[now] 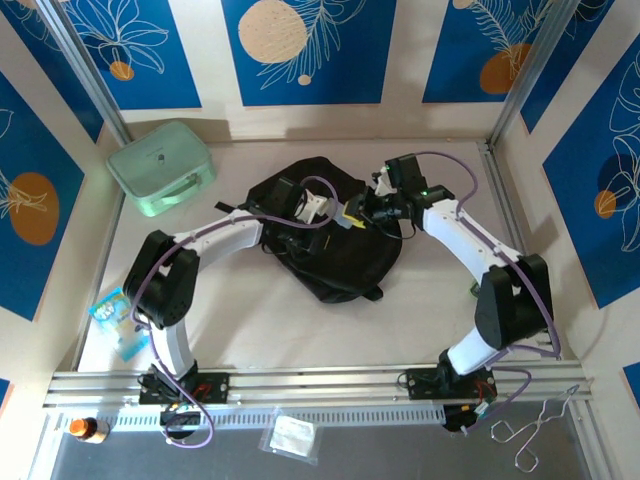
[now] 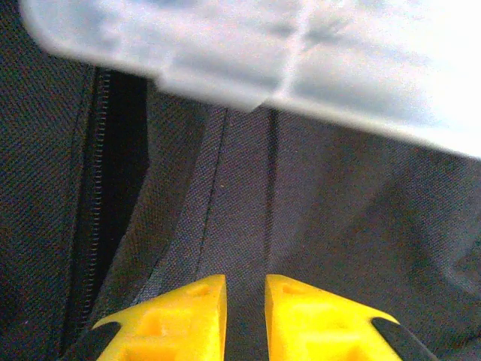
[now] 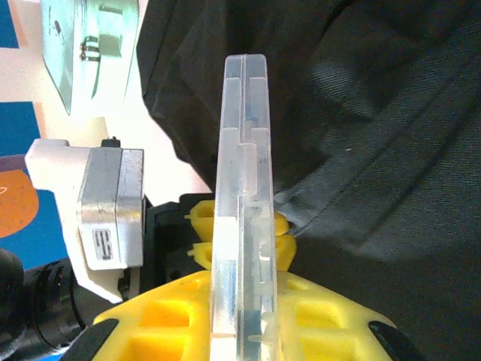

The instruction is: Pack the student bag

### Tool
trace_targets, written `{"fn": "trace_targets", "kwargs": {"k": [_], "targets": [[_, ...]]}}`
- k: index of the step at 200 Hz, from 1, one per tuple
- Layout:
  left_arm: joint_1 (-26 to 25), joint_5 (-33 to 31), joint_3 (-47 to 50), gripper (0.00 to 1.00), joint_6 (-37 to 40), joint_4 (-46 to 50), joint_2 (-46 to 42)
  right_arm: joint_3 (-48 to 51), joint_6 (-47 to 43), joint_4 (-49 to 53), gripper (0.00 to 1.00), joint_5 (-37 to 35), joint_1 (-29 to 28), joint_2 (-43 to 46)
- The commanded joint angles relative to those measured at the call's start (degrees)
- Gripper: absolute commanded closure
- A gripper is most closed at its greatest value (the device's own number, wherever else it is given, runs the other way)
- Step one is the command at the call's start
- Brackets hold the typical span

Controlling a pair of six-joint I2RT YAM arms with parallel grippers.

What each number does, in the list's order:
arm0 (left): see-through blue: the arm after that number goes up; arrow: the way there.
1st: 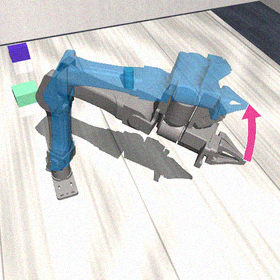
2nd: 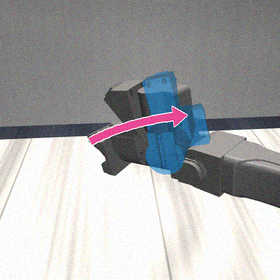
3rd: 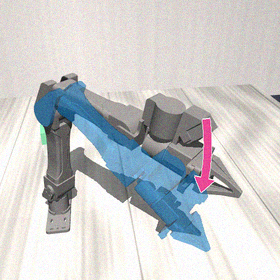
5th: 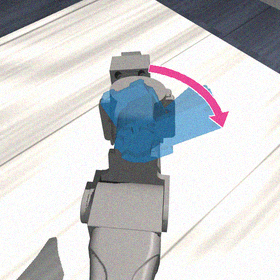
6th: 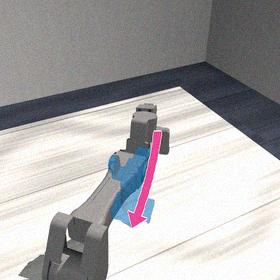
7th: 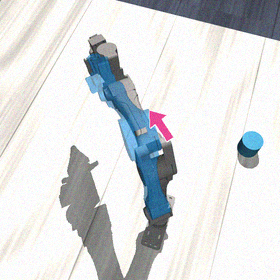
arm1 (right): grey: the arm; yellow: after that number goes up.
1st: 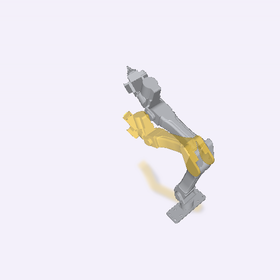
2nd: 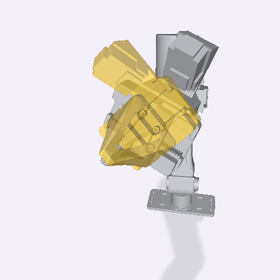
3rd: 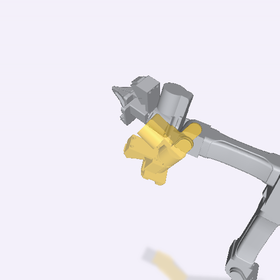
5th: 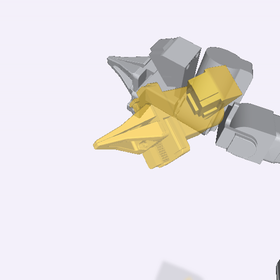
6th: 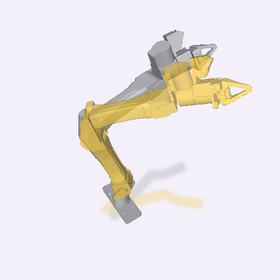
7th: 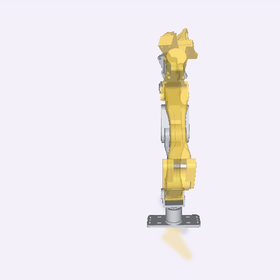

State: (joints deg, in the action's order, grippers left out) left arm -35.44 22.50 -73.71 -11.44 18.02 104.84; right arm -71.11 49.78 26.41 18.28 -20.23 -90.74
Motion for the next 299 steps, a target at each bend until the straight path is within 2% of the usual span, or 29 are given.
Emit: {"fn": "trace_targets", "kwargs": {"k": [1,38,60,79,99,124,145,180,221,261,299], "targets": [[-0.64,1.01,0.8,0.8,1.62,-1.47,-1.88,-2.23,3.81,-1.28,0.92,1.91,-0.61,-2.06],[-0.27,-1.92,1.47,0.76,1.58,-1.16,-5.23,-5.58,6.84,0.7,0.91,-1.31,-0.88,-5.05],[0.45,-5.21,1.3,0.68,2.34,-0.3,-6.82,-6.56,7.04,3.55,0.91,-2.16,-0.96,-5.92],[1.12,-6.92,0.47,0.58,3.25,0.2,-6.81,-5.85,6.75,5.31,0.91,-3.35,-1.0,-4.61],[1.34,-8.61,-1.55,0.54,4.17,1.21,-4.96,-4.5,6.31,6.62,0.91,-4.08,-0.99,-2.47],[1.34,-8.68,-5.29,0.54,5.5,4.0,-1.16,-3.06,5.73,8.68,0.91,-3.61,-0.82,-1.15],[1.36,-5.5,-6.26,0.53,6.01,4.02,0.73,-1.03,6.03,8.74,0.91,-4.29,-0.56,0.13],[1.25,-0.61,-4.66,0.61,5.59,1.6,1.47,1.03,6.47,8.48,0.91,-4.82,-0.08,1.33],[1.25,-6.12,-3.14,0.66,3.62,1.49,-0.04,5.58,5.88,7.83,0.92,-5.32,0.32,1.89],[1.25,-11.22,-6.04,0.65,1.63,2.22,0.67,9.54,5.11,4.62,0.92,-5.73,0.8,0.38],[1.25,-15.27,-11.02,0.65,-0.5,5.94,5.13,12.9,4.92,-4.2,0.92,-4.29,0.71,-0.74]]}}
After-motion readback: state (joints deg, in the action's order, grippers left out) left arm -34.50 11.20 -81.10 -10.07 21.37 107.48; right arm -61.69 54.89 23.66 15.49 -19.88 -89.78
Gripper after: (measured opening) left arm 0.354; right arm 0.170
